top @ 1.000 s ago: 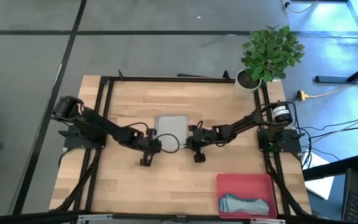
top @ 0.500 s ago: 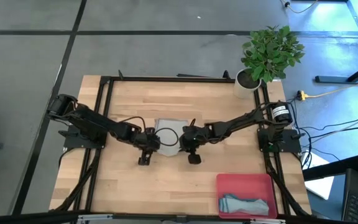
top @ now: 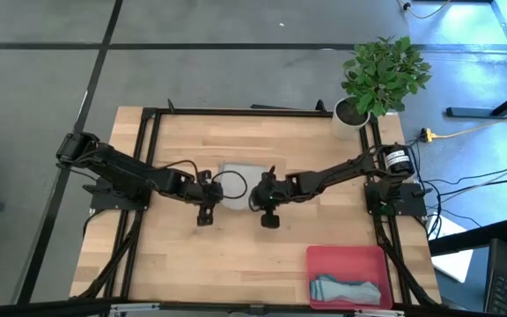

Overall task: Roll microfiber towels into tight, uniform cylinder then place into a basket
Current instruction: Roll the gray towel

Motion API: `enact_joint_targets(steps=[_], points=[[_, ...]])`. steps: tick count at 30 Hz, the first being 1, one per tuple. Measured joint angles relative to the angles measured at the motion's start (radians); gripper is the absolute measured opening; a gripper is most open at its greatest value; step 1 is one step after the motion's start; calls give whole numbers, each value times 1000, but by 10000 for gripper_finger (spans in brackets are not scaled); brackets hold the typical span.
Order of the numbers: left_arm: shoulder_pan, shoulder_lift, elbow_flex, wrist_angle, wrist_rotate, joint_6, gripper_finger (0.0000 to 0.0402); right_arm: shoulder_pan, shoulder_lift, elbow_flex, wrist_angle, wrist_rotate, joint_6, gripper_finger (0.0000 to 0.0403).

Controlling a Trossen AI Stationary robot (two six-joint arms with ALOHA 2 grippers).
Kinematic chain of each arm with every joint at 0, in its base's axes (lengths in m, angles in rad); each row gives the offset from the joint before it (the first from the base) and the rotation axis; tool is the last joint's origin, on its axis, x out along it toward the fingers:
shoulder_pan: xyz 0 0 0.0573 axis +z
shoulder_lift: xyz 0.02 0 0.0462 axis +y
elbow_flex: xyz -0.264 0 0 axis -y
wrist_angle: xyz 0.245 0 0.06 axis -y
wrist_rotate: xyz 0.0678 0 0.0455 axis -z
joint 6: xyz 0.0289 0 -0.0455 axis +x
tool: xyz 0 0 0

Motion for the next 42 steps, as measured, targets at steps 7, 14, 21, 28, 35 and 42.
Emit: enact_joint_targets(steps=[7, 14, 21, 28, 35, 42], points=[[7, 0, 0, -10, -100, -55, 0, 2, 0, 3, -14, 110, 66, 15], [-24, 0, 0, -10, -22, -90, 0, 25, -1, 3, -42, 116, 89, 15], [-105, 0, 2, -4, 41, -126, 0, 93, -1, 14, -43, 134, 112, 15], [-114, 0, 1, -10, -35, -139, 0, 110, -1, 62, -55, 295, 96, 14], [-114, 0, 1, 2, -48, -141, 0, 53, -1, 53, -76, 299, 139, 14], [-113, 0, 1, 5, -56, -142, 0, -1, 17, 33, -61, 237, 138, 14]])
